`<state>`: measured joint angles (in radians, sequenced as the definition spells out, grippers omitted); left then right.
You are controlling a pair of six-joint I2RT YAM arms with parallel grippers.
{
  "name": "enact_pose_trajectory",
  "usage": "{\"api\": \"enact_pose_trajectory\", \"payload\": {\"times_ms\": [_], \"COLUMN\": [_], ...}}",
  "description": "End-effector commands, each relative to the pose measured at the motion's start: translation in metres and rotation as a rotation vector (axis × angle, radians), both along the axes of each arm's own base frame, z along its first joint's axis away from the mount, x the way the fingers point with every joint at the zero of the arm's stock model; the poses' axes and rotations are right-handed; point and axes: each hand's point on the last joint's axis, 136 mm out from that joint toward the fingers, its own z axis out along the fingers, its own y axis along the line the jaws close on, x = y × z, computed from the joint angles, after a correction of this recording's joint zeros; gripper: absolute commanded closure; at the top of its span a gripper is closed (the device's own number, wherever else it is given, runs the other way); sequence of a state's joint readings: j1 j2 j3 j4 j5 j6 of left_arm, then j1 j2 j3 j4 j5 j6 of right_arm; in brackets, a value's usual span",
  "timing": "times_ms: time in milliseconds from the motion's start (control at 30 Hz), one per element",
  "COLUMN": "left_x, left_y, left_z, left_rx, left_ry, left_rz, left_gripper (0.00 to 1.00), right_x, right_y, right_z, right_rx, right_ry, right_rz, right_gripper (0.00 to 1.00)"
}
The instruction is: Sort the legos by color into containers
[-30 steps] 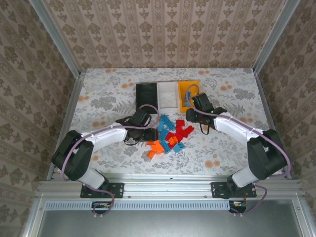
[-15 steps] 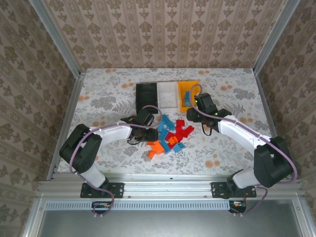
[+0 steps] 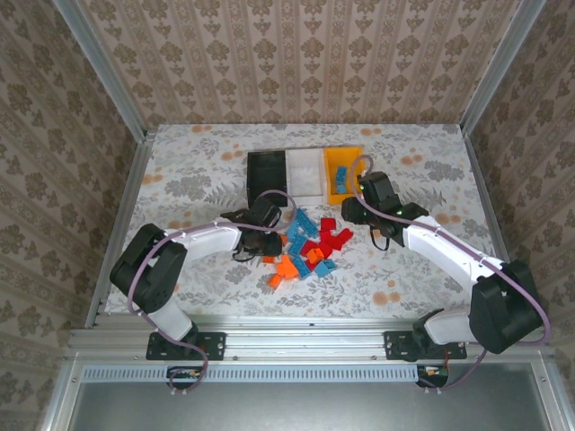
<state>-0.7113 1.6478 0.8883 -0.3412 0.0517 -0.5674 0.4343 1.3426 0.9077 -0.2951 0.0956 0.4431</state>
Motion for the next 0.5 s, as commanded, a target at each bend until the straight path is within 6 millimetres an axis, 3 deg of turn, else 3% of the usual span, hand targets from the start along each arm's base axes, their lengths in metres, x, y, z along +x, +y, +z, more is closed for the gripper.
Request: {"api": "enact_pose_trajectory", "payload": {"times_ms": [0,300,400,467], "left_x": [0.005,0.004,0.009,0.022], "left_y": [0.011,0.025,0.028,0.028], "left_z": [0.002,0.043,0.071,0.097], "left_rx": [0.052,0.063,0.046,0.035], "left_ry": [-0.023,-0.094,-0.141,-0.202], "left_rz": [0.004,0.017,0.037,0.048], "left_gripper": [0.7,0.72,0.72,0.71], "right_x": [-0.009,-0.005,-0.005,-0.006], "right_y": [0.002,0.006,0.003,0.001], "right_z": [0.001,0.005,0.003,0.001], "right_rx": [0.012,0.03,0.003,-0.005], "right_ry": [0.014,-0.007,0.007,0.012], "right_rz": [0.01,0.013,0.005,0.005], "right_gripper": [0.54,0.55,0.54,0.54]}}
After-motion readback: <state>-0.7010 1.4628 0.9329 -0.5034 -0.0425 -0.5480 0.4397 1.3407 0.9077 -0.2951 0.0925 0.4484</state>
